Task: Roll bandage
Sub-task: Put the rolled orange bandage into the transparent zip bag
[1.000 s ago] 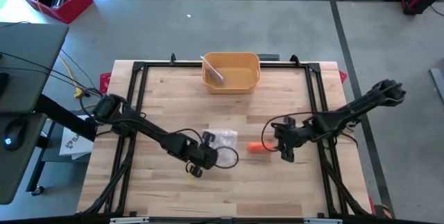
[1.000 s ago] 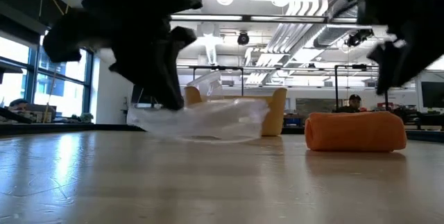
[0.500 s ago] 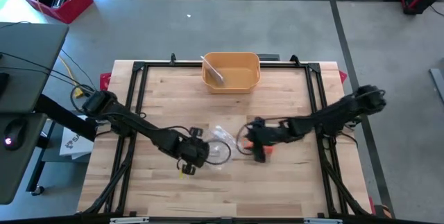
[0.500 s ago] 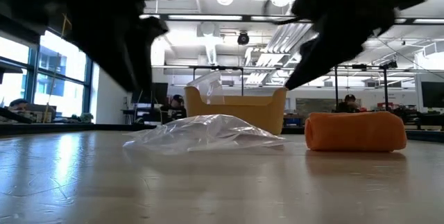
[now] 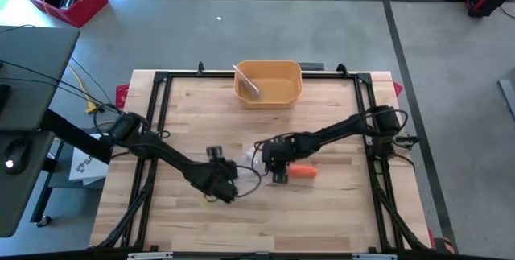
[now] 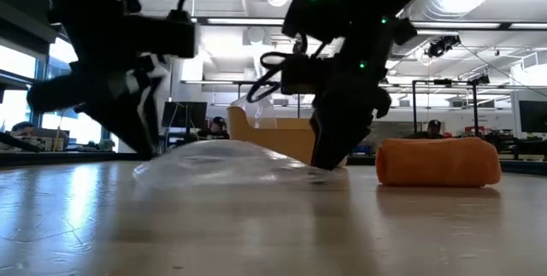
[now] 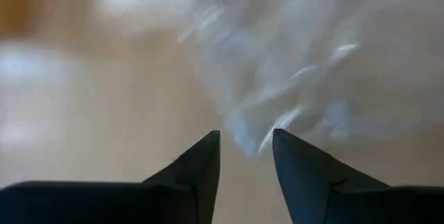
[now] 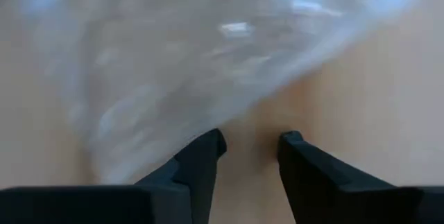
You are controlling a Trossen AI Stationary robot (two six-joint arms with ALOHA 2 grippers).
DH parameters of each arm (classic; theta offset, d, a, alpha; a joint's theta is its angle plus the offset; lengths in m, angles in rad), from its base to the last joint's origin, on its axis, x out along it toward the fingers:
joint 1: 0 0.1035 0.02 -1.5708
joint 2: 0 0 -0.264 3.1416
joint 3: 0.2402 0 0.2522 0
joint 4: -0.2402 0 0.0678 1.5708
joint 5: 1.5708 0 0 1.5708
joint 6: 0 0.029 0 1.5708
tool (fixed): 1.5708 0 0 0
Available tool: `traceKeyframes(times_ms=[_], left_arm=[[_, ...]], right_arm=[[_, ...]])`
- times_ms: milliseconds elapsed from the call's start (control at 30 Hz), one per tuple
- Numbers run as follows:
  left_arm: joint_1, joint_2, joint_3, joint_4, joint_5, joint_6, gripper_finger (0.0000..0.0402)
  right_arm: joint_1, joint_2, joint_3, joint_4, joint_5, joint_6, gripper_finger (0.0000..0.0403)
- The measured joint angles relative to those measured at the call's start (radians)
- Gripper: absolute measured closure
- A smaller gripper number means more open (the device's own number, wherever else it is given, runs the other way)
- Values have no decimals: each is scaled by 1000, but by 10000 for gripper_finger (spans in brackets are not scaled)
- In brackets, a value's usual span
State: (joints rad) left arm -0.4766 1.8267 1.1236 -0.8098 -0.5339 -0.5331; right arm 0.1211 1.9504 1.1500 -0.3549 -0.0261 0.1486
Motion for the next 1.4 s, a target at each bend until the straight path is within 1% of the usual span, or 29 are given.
traceKeyframes(times_ms=[67, 133, 200, 267, 333, 367, 467, 567, 600, 667, 767, 833, 900, 967, 1067, 1133, 1200, 1233, 1333, 1400], left_arm=[[7, -15, 0, -143, -107, -47, 279], [14, -53, 0, -261, -186, -84, 282], [17, -108, 0, -320, -221, -93, 282], [19, -169, 0, -316, -212, -91, 283], [11, -225, 0, -255, -187, -106, 283], [5, -247, 0, -206, -170, -122, 283], [-27, -292, -49, 46, -94, -146, 283], [-55, -286, -127, 296, 22, -149, 283], [-59, -276, -155, 353, 46, -158, 283], [-64, -248, -201, 394, 49, -192, 283], [-59, -212, -235, 309, -20, -234, 283], [-47, -205, -237, 221, -110, -250, 283], [-33, -224, -238, 141, -196, -251, 283], [-14, -265, -237, 75, -249, -250, 283], [6, -339, -237, -13, -257, -250, 283], [4, -396, -237, -21, -239, -250, 283], [-18, -442, -237, 22, -207, -258, 283], [-37, -456, -244, 77, -193, -271, 283], [-95, -463, -292, 329, -147, -279, 283], [-130, -436, -333, 525, -116, -266, 283]], right_arm=[[32, 2, 14, -5, -8, 17, 265], [61, -8, 22, -6, -35, 44, 267], [85, -24, 30, -3, -41, 63, 267], [101, -37, 32, 1, -37, 68, 267], [109, -44, 32, -3, -20, 50, 268], [112, -48, 32, -10, 6, 35, 268], [104, -53, 32, -55, 88, 34, 268], [71, -34, 31, -79, 147, 34, 268], [61, -22, 31, -71, 150, 31, 268], [48, 0, 30, -36, 152, 28, 268], [49, 30, 30, 27, 128, 26, 268], [55, 47, 30, 89, 101, 29, 268], [70, 56, 30, 141, 97, 28, 268], [82, 53, 32, 158, 87, 31, 268], [89, 15, 38, 155, 63, 29, 268], [90, -34, 40, 150, 60, 9, 268], [83, -79, 42, 125, 64, -39, 268], [78, -98, 43, 107, 64, -78, 268], [64, -126, 42, 70, 39, -262, 268], [60, -125, 42, 72, 5, -418, 268]])
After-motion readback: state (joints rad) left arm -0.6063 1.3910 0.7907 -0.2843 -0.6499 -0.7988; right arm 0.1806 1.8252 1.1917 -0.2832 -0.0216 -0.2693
